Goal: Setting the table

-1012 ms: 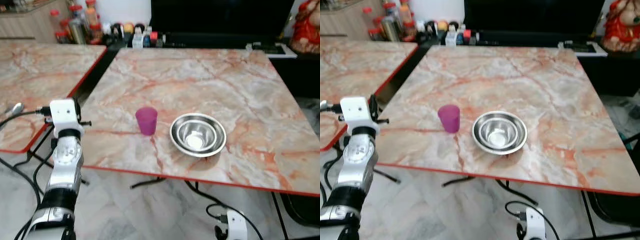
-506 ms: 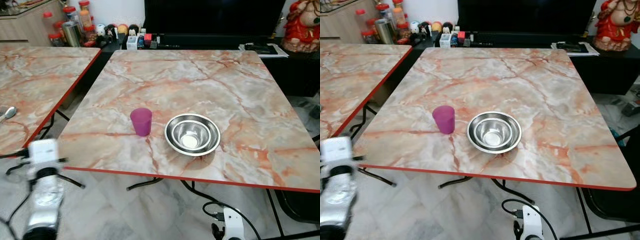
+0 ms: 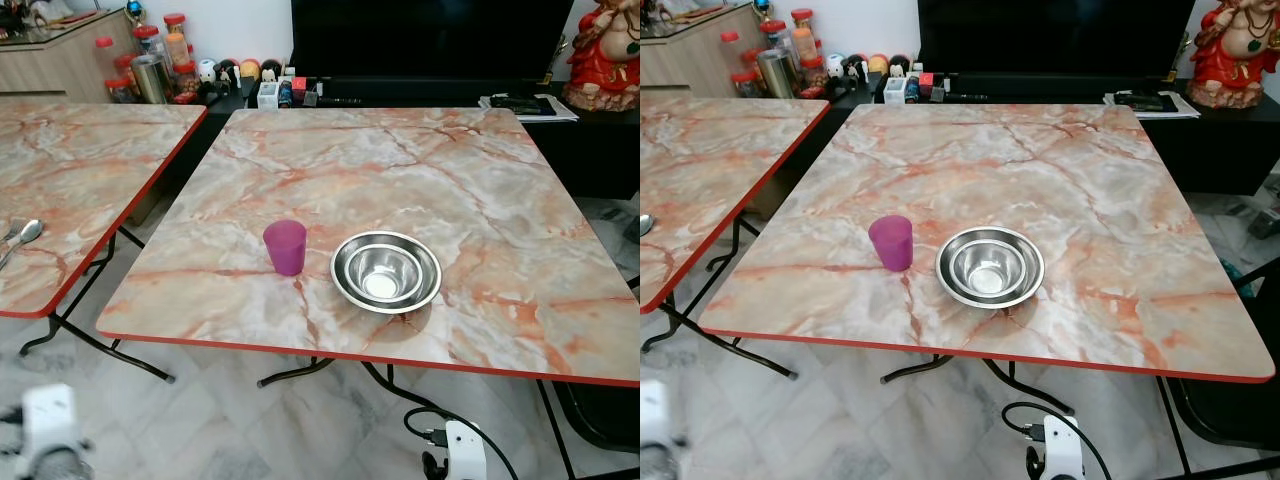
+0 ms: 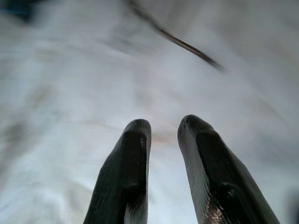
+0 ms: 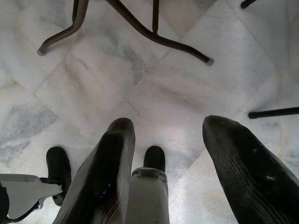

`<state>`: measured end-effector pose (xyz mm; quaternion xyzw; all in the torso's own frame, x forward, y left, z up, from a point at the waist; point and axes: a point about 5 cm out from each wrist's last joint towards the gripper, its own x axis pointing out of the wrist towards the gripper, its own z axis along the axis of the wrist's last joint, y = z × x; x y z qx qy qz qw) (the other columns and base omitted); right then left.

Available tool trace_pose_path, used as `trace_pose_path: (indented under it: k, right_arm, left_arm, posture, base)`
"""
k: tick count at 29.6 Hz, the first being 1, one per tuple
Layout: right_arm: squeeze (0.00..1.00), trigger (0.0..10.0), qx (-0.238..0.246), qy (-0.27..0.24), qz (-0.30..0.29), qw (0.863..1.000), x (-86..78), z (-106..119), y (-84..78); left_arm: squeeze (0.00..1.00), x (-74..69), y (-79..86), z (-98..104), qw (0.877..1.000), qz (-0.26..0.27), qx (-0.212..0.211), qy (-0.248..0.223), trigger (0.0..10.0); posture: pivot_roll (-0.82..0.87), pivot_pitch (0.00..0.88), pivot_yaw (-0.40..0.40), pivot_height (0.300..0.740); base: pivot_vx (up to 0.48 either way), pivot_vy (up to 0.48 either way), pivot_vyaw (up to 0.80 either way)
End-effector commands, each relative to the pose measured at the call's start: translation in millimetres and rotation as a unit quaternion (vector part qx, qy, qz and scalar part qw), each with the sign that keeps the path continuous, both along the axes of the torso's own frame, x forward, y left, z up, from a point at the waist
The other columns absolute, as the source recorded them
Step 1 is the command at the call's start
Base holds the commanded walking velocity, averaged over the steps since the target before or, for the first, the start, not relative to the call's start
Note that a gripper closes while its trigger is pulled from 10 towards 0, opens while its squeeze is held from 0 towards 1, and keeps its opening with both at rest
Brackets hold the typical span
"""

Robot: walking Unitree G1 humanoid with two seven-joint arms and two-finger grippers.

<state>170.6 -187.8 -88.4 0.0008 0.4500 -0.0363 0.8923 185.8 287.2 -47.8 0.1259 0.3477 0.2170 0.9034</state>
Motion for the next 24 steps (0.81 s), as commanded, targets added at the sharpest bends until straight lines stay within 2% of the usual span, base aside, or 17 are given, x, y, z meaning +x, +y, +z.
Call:
trace_pose_path:
  k: [1,2,3,4,6,8,10,14,17,24]
  right_arm:
    - [0.0,10.0,-0.002,0.008,0.0,1.0,-1.7,-1.1,0.2]
    - [0.0,10.0,-0.006,0.009,0.0,1.0,-1.5,-0.9,-1.5]
    - [0.0,10.0,-0.007,0.009,0.001,1.0,-1.2,-0.7,-2.1]
    - [0.0,10.0,-0.007,0.009,0.001,1.0,-1.2,-0.7,-2.1]
    - [0.0,10.0,-0.01,0.01,0.006,1.0,-0.6,-0.3,-3.2]
    - [0.0,10.0,-0.012,0.01,0.01,1.0,-0.1,0.0,-4.1]
    - [0.0,10.0,-0.013,0.01,0.01,1.0,0.0,0.1,-4.4]
    - [0.0,10.0,-0.015,0.008,0.014,1.0,3.8,1.9,-6.4]
    - [0.0,10.0,-0.014,0.007,0.017,1.0,5.6,2.4,-4.3]
    - [0.0,10.0,-0.008,0.008,0.019,1.0,7.0,2.0,2.3]
  left_arm:
    - [0.0,5.4,-7.3,-2.0,0.999,-0.046,-0.024,0.017,10.0]
    - [0.0,5.6,-30.7,-12.1,0.992,-0.103,-0.061,0.046,10.0]
    - [0.0,5.0,-39.2,-15.7,0.988,-0.12,-0.071,0.058,10.0]
    - [0.0,5.0,-39.2,-15.7,0.988,-0.12,-0.071,0.058,10.0]
    - [0.0,3.5,-51.2,-20.9,0.984,-0.143,-0.079,0.078,10.0]
    - [0.0,3.0,-56.0,-22.8,0.981,-0.153,-0.082,0.087,10.0]
    - [0.0,3.1,-56.6,-23.1,0.98,-0.158,-0.086,0.09,10.0]
    - [0.0,2.4,-73.9,-28.5,0.978,-0.149,-0.105,0.101,10.0]
    - [0.0,2.2,-75.2,-29.2,0.978,-0.142,-0.108,0.105,10.0]
    - [0.0,-3.4,-70.0,-31.3,0.979,-0.129,-0.104,0.116,10.0]
  posture:
    - [-0.04,0.0,0.055,0.74]
    - [-0.05,0.0,0.051,0.74]
    - [-0.05,0.0,0.051,0.74]
    - [-0.05,0.0,0.051,0.74]
    - [-0.05,0.0,0.049,0.74]
    - [-0.06,0.0,0.044,0.74]
    - [-0.06,0.0,0.044,0.74]
    - [-0.06,0.0,0.033,0.74]
    - [-0.06,0.0,0.033,0.74]
    - [-0.06,0.0,0.05,0.74]
  base:
    - [0.0,0.0,0.0]
    - [0.0,0.0,0.0]
    - [0.0,0.0,0.0]
    - [0.0,0.0,0.0]
    - [0.0,0.0,0.0]
    - [0.0,0.0,0.0]
    - [0.0,0.0,0.0]
    - [0.0,0.0,0.0]
    - [0.0,0.085,0.0]
    - [0.0,0.469,0.0]
